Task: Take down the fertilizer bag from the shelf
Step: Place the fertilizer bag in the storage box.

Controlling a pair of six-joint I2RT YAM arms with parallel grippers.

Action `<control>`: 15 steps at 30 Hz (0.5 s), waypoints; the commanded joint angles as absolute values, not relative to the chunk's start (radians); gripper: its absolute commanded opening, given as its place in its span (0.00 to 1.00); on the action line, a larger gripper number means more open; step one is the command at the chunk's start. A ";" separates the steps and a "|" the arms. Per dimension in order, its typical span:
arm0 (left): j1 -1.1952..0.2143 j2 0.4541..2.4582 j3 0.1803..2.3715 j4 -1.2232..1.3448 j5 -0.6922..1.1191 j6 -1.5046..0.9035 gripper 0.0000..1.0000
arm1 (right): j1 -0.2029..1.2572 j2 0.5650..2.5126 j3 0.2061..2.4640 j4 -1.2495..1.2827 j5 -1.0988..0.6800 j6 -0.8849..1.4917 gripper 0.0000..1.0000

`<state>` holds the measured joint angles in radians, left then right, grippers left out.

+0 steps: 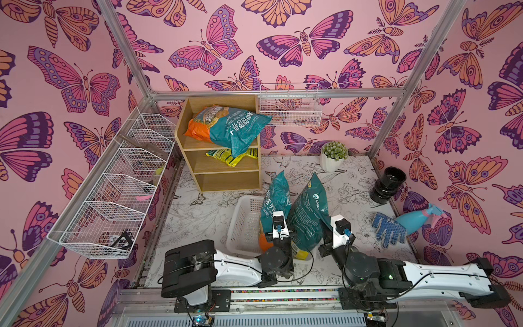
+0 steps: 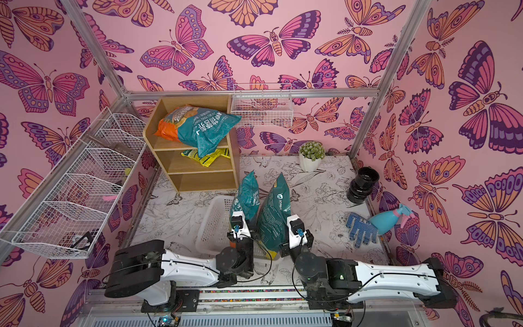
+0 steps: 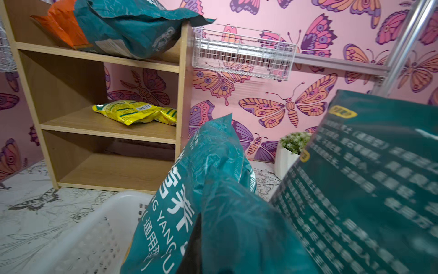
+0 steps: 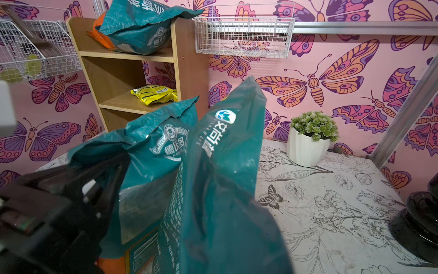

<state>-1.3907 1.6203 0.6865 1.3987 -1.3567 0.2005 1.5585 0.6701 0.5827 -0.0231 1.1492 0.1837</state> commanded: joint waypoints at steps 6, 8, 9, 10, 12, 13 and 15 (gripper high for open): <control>-1.451 1.674 0.701 1.430 -1.316 0.119 0.00 | 1.565 0.710 0.620 0.035 1.178 0.242 0.00; -1.465 1.655 0.689 1.430 -1.286 0.108 0.00 | 1.565 0.707 0.609 0.046 1.173 0.244 0.00; -1.469 1.650 0.686 1.430 -1.266 0.108 0.00 | 1.565 0.704 0.596 0.059 1.165 0.246 0.00; -1.471 1.650 0.685 1.430 -1.253 0.107 0.00 | 1.565 0.700 0.581 0.075 1.156 0.245 0.00; -1.475 1.659 0.684 1.430 -1.236 0.105 0.00 | 1.565 0.695 0.569 0.073 1.154 0.256 0.00; -1.477 1.665 0.680 1.430 -1.224 0.097 0.00 | 1.565 0.691 0.570 0.061 1.156 0.261 0.00; -1.487 1.676 0.671 1.430 -1.201 0.082 0.00 | 1.565 0.675 0.577 0.031 1.162 0.267 0.00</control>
